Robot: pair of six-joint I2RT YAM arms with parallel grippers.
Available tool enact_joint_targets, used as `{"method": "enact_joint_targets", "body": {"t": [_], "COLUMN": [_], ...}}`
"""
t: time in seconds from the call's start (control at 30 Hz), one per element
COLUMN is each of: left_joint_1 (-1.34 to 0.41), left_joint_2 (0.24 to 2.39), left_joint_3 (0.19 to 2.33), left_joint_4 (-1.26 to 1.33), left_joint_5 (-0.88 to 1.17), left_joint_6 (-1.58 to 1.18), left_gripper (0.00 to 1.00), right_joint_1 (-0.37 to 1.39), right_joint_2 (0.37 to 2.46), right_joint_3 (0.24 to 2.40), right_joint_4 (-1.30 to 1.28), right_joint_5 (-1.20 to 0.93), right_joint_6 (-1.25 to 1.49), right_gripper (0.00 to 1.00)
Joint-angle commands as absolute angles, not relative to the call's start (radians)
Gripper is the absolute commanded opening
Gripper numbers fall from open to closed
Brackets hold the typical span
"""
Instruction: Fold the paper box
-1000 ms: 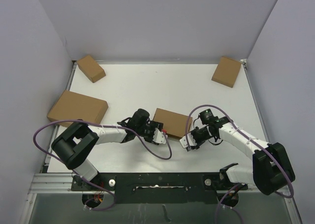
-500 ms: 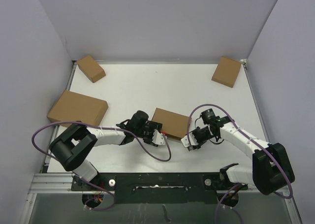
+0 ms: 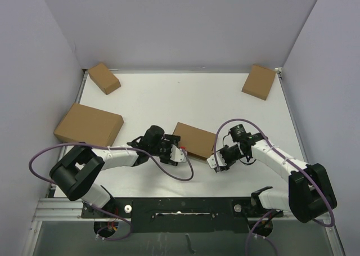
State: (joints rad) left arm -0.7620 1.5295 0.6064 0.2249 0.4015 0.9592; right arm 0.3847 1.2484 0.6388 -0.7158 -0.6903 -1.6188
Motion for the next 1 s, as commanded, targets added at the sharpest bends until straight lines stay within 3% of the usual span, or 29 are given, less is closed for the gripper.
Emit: {"method": "enact_joint_targets", "body": {"t": [0.0, 0.4, 0.83, 0.97], "left_joint_1": [-0.742, -0.732, -0.731, -0.732], "left_joint_2": [1.466, 1.535, 1.584, 1.583], "left_joint_3": [0.602, 0.617, 0.623, 0.622], "left_joint_4": [0.283, 0.283, 0.308, 0.308], "left_joint_5": [0.392, 0.392, 0.379, 0.381], "left_joint_6": [0.945, 0.949, 0.946, 0.944], "left_gripper": [0.69, 0.66, 0.46, 0.44], "right_joint_1": [0.384, 0.424, 0.434, 0.441], "right_joint_2": [1.239, 1.256, 1.261, 1.254], "right_joint_3": [0.658, 0.652, 0.644, 0.636], "right_joint_4": [-0.719, -0.661, -0.624, -0.603], "right_joint_5": [-0.73, -0.716, -0.723, -0.719], "right_joint_6": [-1.631, -1.587, -1.565, -1.556], "right_gripper": [0.27, 0.3, 0.32, 0.32]}}
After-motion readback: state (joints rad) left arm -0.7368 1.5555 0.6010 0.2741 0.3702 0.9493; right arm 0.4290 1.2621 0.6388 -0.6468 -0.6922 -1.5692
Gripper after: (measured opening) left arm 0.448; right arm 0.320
